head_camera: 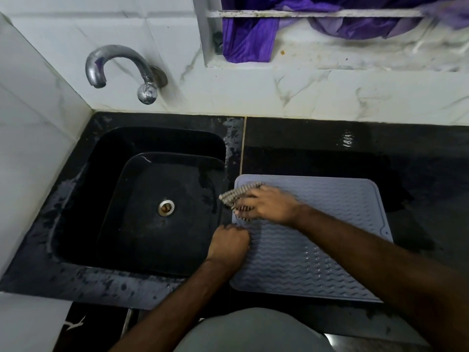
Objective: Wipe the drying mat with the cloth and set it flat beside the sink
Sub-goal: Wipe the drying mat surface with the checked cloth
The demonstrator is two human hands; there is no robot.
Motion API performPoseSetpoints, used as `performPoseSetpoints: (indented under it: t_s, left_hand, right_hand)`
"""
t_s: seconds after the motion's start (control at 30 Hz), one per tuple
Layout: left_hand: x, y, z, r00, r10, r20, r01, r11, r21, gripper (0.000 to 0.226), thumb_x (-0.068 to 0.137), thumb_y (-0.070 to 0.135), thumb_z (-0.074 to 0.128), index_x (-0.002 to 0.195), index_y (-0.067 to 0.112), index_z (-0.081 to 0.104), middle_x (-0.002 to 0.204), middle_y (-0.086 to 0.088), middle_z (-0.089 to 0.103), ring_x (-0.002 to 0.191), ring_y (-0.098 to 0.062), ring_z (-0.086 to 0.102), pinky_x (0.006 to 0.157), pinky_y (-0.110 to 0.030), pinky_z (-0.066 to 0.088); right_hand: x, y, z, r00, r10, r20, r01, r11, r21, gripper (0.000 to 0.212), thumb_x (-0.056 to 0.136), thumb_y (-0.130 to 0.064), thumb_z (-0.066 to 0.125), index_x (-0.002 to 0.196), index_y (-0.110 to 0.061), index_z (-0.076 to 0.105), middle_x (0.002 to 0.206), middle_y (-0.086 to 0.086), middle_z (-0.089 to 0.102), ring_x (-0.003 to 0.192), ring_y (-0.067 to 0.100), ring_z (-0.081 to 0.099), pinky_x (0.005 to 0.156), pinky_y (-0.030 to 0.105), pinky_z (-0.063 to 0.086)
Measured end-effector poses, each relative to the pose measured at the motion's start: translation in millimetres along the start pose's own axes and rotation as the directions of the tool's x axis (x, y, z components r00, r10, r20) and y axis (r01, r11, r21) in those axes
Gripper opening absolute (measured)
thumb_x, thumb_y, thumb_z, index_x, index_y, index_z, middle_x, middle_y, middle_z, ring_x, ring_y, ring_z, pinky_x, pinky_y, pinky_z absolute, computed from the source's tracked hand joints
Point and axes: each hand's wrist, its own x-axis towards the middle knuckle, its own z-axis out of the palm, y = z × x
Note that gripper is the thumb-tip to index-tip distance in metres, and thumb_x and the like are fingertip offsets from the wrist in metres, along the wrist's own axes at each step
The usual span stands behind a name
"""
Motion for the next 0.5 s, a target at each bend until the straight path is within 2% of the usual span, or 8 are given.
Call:
performPoseSetpoints:
  t_s: [0.1,0.17,0.2,0.27,0.33,0.37,0.43,0.5]
  left_hand:
    - [5,2,-5,0.999,0.026,0.025,-0.027,0.999,0.044,0.021,0.096,0.020,0.051,0.106,0.015,0.069,0.111,-0.007,0.070,0.108,-0.026,0.061,0.092,-0.038,0.042]
    - [8,3,-8,0.999,0.038,0.035,-0.040,0.998,0.053,0.022,0.095,0.020,0.054,0.111,0.013,0.068,0.115,-0.009,0.068,0.113,-0.027,0.058,0.096,-0.040,0.041]
    - [9,3,-8,0.998,0.043,0.035,-0.045,0.997,0.059,0.025,0.095,0.021,0.055,0.116,0.013,0.066,0.121,-0.009,0.066,0.117,-0.028,0.054,0.098,-0.041,0.041]
    - [9,5,-10,0.998,0.060,0.035,-0.062,0.995,0.076,0.034,0.096,0.023,0.055,0.127,0.011,0.064,0.134,-0.011,0.056,0.127,-0.029,0.045,0.101,-0.043,0.039]
    - [8,7,-11,0.996,0.069,0.049,-0.073,0.993,0.094,0.037,0.097,0.024,0.055,0.130,0.010,0.064,0.143,-0.013,0.048,0.135,-0.031,0.037,0.103,-0.044,0.038]
    - [7,8,-12,0.996,0.069,0.058,-0.074,0.993,0.093,0.037,0.097,0.025,0.054,0.129,0.009,0.064,0.145,-0.013,0.046,0.136,-0.031,0.036,0.103,-0.045,0.038]
    - [6,8,-15,0.996,0.060,0.065,-0.065,0.995,0.079,0.034,0.097,0.024,0.054,0.126,0.008,0.065,0.141,-0.012,0.048,0.130,-0.030,0.040,0.102,-0.044,0.040]
    - [6,9,-19,0.997,0.053,0.063,-0.057,0.996,0.069,0.033,0.097,0.022,0.054,0.125,0.008,0.065,0.137,-0.013,0.051,0.127,-0.030,0.043,0.103,-0.045,0.040]
  right_hand:
    - [2,16,-6,0.952,0.298,-0.073,-0.297,0.955,0.019,0.061,0.093,-0.020,0.061,0.144,-0.048,0.043,0.153,-0.006,0.042,0.128,0.028,0.041,0.093,0.041,0.041]
    - [2,21,-15,0.900,0.421,-0.109,-0.418,0.907,0.051,0.050,0.092,-0.024,0.066,0.136,-0.045,0.056,0.148,-0.006,0.049,0.122,0.027,0.043,0.090,0.039,0.043]
    - [1,17,-17,0.905,0.399,-0.146,-0.394,0.917,0.060,0.043,0.088,-0.029,0.073,0.127,-0.045,0.064,0.141,-0.008,0.055,0.119,0.024,0.044,0.088,0.037,0.046]
    - [-6,3,-7,0.969,0.157,-0.192,-0.162,0.987,-0.013,0.033,0.085,-0.036,0.073,0.117,-0.043,0.070,0.136,-0.012,0.058,0.118,0.020,0.045,0.088,0.037,0.050]
    - [-17,-8,4,0.997,-0.048,-0.065,0.047,0.999,-0.009,0.033,0.094,-0.032,0.056,0.125,-0.040,0.066,0.147,-0.013,0.049,0.128,0.022,0.041,0.093,0.040,0.045]
    - [-21,-7,4,1.000,-0.020,-0.009,0.020,1.000,0.021,0.038,0.096,-0.031,0.052,0.132,-0.043,0.060,0.152,-0.016,0.042,0.132,0.022,0.038,0.096,0.041,0.042]
    - [-22,4,2,0.990,0.135,-0.026,-0.134,0.989,0.062,0.050,0.098,-0.028,0.054,0.141,-0.051,0.045,0.158,-0.018,0.034,0.136,0.024,0.034,0.098,0.043,0.038]
    - [-20,17,-3,0.965,0.260,-0.040,-0.258,0.964,0.061,0.059,0.094,-0.020,0.060,0.143,-0.050,0.045,0.158,-0.015,0.034,0.133,0.027,0.038,0.095,0.043,0.039]
